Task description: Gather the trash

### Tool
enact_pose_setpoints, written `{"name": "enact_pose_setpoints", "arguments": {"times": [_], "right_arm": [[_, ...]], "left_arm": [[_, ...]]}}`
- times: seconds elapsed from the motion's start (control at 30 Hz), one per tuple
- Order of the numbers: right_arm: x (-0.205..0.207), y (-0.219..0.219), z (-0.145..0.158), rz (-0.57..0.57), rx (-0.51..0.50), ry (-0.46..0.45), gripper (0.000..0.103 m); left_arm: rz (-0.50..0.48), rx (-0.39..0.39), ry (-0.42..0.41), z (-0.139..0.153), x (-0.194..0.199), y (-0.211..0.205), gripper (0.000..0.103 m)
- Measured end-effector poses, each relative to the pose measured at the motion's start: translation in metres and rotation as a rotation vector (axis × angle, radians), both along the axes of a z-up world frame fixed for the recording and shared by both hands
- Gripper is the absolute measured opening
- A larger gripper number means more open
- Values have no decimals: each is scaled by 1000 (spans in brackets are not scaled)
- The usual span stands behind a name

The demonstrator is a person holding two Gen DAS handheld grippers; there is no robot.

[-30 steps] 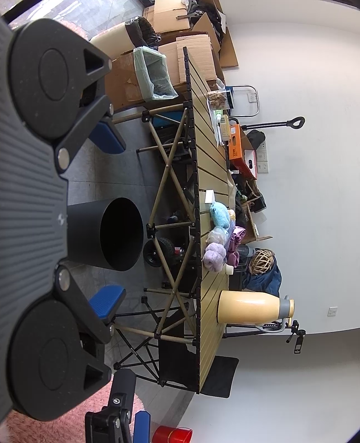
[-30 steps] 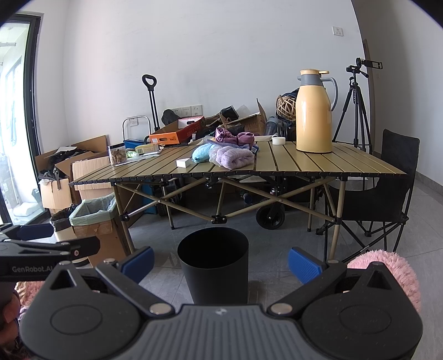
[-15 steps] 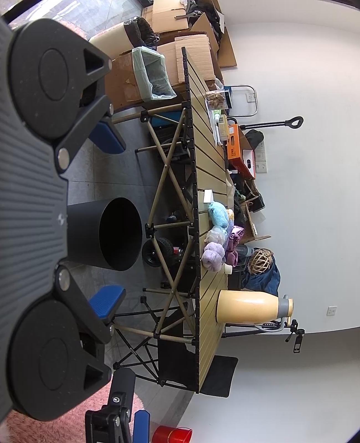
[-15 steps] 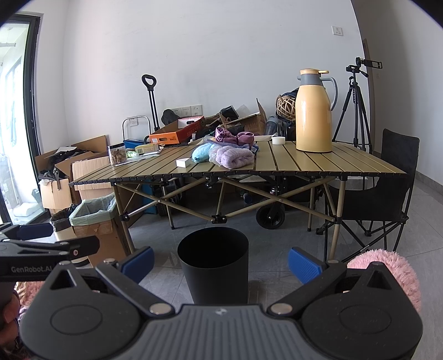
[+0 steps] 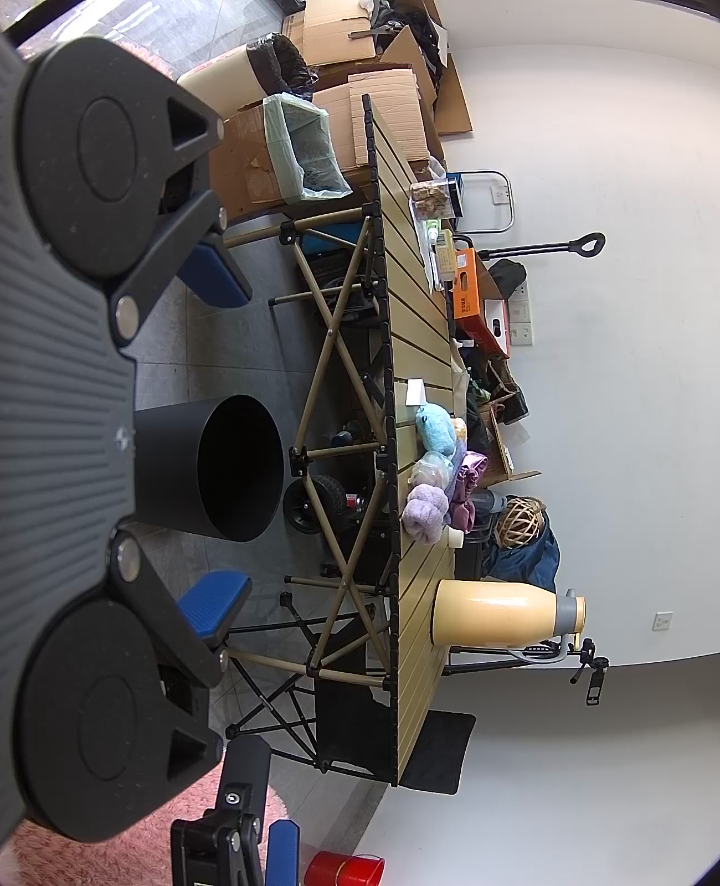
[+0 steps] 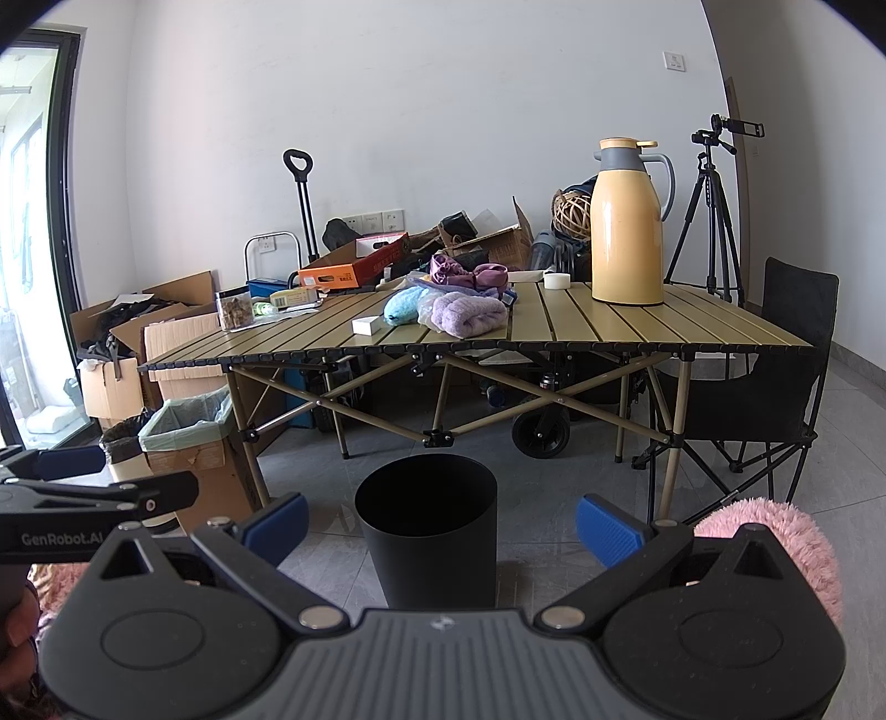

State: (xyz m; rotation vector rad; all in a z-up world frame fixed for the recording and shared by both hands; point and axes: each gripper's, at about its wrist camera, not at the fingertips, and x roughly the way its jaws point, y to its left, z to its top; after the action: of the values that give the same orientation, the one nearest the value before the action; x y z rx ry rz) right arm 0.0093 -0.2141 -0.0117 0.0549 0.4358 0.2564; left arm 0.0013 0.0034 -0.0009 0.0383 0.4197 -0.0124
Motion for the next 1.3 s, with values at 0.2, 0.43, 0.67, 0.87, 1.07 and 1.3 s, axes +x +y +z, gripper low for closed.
{"name": "enact_pose_setpoints", "arguments": {"times": [0.2, 0.43, 0.67, 0.87, 1.07, 1.3], "right_arm": [[0, 0, 0, 0, 0, 0, 103], [0, -1, 0, 0, 0, 0, 103], [0, -1, 0, 0, 0, 0, 103], [4, -1, 3, 0, -6, -6, 103], [10, -3, 7, 3, -4, -26, 103], [24, -5, 9, 13, 5, -41, 103]], "left_arm": [[0, 0, 0, 0, 0, 0, 103], [-1, 2, -3, 4, 0, -2, 103], [-2, 3, -3, 4, 0, -4, 103], [0, 4, -5, 4, 0, -4, 103], [-6, 4, -4, 5, 3, -5, 103], [-14, 0, 6, 10, 23, -7, 103]]}}
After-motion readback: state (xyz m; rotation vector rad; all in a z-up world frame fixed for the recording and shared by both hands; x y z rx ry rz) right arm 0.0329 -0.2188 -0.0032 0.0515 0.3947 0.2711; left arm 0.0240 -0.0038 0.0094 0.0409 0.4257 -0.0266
